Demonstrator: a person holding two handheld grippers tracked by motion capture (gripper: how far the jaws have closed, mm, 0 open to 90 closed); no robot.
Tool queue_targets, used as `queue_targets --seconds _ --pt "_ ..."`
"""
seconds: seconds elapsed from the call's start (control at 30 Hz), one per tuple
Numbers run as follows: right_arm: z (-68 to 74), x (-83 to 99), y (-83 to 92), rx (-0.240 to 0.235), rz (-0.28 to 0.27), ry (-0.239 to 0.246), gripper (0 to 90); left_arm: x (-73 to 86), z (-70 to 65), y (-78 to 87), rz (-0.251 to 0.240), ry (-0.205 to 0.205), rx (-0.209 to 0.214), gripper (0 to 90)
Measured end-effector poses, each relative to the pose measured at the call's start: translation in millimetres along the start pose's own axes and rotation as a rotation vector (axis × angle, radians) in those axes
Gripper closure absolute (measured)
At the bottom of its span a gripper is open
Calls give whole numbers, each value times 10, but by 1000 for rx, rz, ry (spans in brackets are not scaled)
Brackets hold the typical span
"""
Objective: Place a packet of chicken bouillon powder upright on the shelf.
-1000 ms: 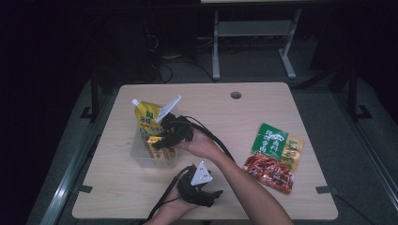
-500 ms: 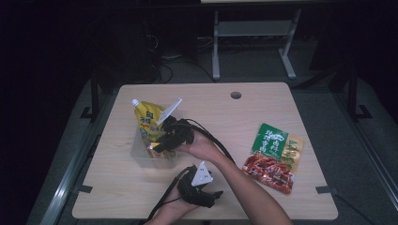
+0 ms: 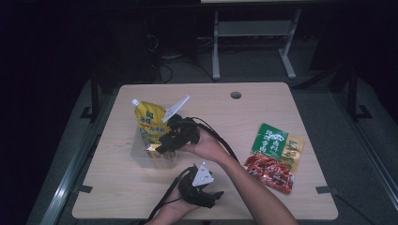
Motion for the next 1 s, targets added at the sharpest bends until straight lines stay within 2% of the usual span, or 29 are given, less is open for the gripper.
queue_targets --seconds 0.23,0.27,0.57,0.67,1.0 --pt "24 4 188 16 -28 6 515 4 8 9 11 -22 1 259" --pt "30 11 218 18 -28 1 513 5 3 6 8 -13 2 260" --pt "-18 114 498 69 -46 -1 504 -17 20 11 0 -16 3 261" --pt "-44 181 608 89 -52 -22 500 -27 43 9 3 -35 3 261" --pt "-96 354 877 137 -71 -58 474 -42 17 -21 0 -16 14 260"
Point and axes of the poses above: each handheld gripper's, and its own axes: y roughly backward along the jaws, x roughly out of its underside, z roughly to its left, the point moved 9 cm from there along -y, roughly forward along the jaws, and after that the axes turned 2 degrees about -z, right-handed, at the moved point
